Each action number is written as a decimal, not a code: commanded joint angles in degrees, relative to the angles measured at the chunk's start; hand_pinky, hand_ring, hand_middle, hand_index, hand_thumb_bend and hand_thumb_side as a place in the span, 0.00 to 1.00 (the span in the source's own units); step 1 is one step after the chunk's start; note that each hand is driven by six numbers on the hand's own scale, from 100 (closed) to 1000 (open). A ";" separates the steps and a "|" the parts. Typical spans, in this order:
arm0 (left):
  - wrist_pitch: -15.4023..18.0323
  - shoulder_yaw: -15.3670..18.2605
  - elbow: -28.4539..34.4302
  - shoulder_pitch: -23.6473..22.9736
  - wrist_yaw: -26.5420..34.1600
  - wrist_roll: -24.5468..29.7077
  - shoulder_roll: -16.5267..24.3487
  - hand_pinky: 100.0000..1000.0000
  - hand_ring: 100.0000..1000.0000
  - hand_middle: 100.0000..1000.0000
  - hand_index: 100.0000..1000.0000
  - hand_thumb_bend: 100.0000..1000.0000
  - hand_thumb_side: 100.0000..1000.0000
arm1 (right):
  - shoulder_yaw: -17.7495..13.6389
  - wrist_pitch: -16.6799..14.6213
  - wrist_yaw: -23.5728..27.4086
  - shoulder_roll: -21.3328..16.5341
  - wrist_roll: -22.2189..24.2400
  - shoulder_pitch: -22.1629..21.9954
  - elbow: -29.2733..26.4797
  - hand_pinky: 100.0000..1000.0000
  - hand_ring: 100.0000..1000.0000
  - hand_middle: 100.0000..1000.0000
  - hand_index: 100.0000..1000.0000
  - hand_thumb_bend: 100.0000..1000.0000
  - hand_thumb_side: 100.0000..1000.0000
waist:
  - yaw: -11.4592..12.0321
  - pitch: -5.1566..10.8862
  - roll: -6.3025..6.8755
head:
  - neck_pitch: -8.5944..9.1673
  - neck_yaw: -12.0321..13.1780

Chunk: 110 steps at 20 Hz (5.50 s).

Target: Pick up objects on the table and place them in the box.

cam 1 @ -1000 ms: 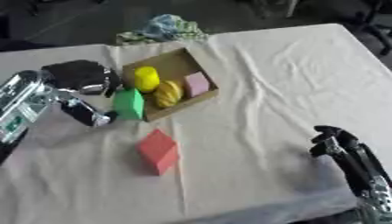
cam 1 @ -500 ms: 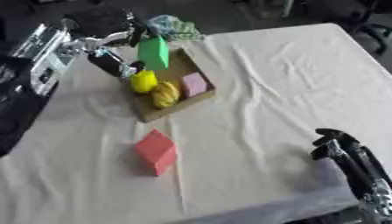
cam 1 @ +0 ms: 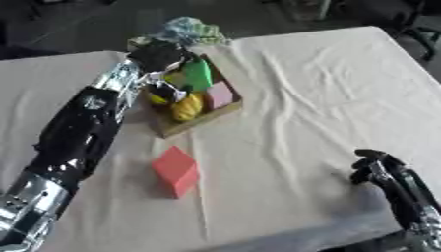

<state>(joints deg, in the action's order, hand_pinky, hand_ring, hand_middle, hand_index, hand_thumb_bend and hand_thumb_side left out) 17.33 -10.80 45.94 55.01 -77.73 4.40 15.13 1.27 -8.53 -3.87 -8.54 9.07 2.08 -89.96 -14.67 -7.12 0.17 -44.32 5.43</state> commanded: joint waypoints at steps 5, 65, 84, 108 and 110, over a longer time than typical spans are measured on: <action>-1.14 1.48 1.55 1.99 -1.06 1.07 2.30 0.79 0.75 0.82 0.89 0.20 0.28 | -0.20 -0.02 0.20 -0.35 0.03 0.71 -0.54 0.47 0.46 0.48 0.72 0.00 0.66 | 0.21 1.57 -0.68 | 0.20 -0.39; 33.23 -26.11 33.39 -12.85 11.86 24.02 22.30 0.79 0.74 0.75 0.84 0.41 0.48 | -1.48 -0.44 -0.58 -1.57 -1.02 0.92 -0.25 0.47 0.46 0.48 0.72 0.00 0.63 | 1.16 1.27 0.16 | 0.20 -3.16; 22.38 -20.67 39.45 -12.52 26.06 35.05 26.89 0.85 0.82 0.87 0.94 0.47 0.93 | -1.67 -0.41 -0.78 -1.71 -1.14 0.92 -0.08 0.47 0.46 0.48 0.72 0.00 0.63 | 1.56 1.46 0.51 | 0.20 -3.63; 20.81 -25.41 47.55 -14.76 26.28 45.03 27.65 0.82 0.80 0.85 0.94 0.66 1.00 | -1.71 -0.46 -0.89 -1.89 -1.12 1.16 0.06 0.47 0.46 0.48 0.72 0.00 0.62 | 1.33 1.39 0.60 | 0.20 -3.75; 20.79 -25.24 46.86 -15.73 23.67 43.36 27.13 0.82 0.80 0.85 0.94 0.65 1.00 | -1.71 -0.46 -0.87 -1.85 -1.13 1.19 0.08 0.47 0.46 0.48 0.72 0.00 0.63 | 1.31 1.33 0.56 | 0.20 -3.73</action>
<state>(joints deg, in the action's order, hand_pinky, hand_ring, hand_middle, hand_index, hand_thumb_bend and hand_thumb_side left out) 26.71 -37.10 92.68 38.70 -52.51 37.23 41.68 -0.03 -8.96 -4.47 -9.37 7.99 2.72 -89.49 -13.32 -7.05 0.91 -44.32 1.83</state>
